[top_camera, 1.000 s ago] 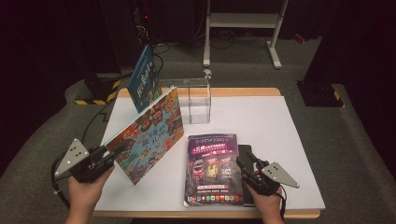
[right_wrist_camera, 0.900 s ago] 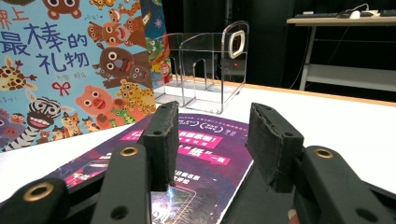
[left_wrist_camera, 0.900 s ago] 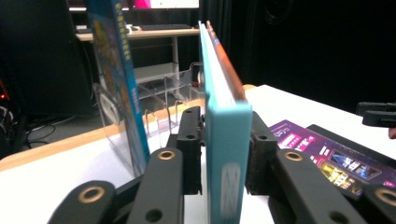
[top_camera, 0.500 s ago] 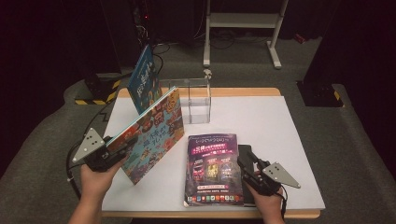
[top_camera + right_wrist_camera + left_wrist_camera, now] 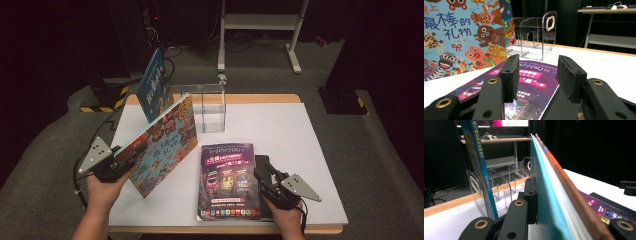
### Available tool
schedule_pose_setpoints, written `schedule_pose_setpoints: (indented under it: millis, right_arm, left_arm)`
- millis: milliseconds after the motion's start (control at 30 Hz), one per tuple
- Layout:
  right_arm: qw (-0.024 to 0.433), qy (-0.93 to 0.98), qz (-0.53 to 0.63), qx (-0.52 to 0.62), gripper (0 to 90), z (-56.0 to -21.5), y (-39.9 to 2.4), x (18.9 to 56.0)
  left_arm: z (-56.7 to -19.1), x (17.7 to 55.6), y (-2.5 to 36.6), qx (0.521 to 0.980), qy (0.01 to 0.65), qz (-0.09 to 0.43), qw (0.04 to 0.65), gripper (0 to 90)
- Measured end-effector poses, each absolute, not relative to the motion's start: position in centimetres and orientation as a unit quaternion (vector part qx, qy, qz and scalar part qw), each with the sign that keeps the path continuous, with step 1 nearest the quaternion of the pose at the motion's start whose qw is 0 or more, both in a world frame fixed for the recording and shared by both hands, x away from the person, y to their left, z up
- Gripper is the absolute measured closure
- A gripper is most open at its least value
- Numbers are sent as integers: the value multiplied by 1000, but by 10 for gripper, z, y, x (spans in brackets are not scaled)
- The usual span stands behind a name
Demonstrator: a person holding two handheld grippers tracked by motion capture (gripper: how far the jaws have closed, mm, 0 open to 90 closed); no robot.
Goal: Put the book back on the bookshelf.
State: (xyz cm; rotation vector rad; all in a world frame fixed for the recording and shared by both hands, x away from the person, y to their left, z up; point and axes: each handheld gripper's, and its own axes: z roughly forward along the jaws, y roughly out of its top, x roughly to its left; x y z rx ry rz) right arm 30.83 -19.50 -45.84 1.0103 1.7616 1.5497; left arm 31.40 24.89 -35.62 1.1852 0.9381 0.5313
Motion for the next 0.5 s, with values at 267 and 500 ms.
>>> schedule_pose_setpoints:
  millis: [267, 500]
  right_arm:
    - [287, 662, 580, 378, 521, -459, -194, 309]
    - [285, 662, 580, 379, 520, -459, -194, 309]
  left_arm:
    - [-356, 314, 249, 532, 422, 236, 695, 791]
    - [-356, 314, 249, 534, 419, 238, 695, 786]
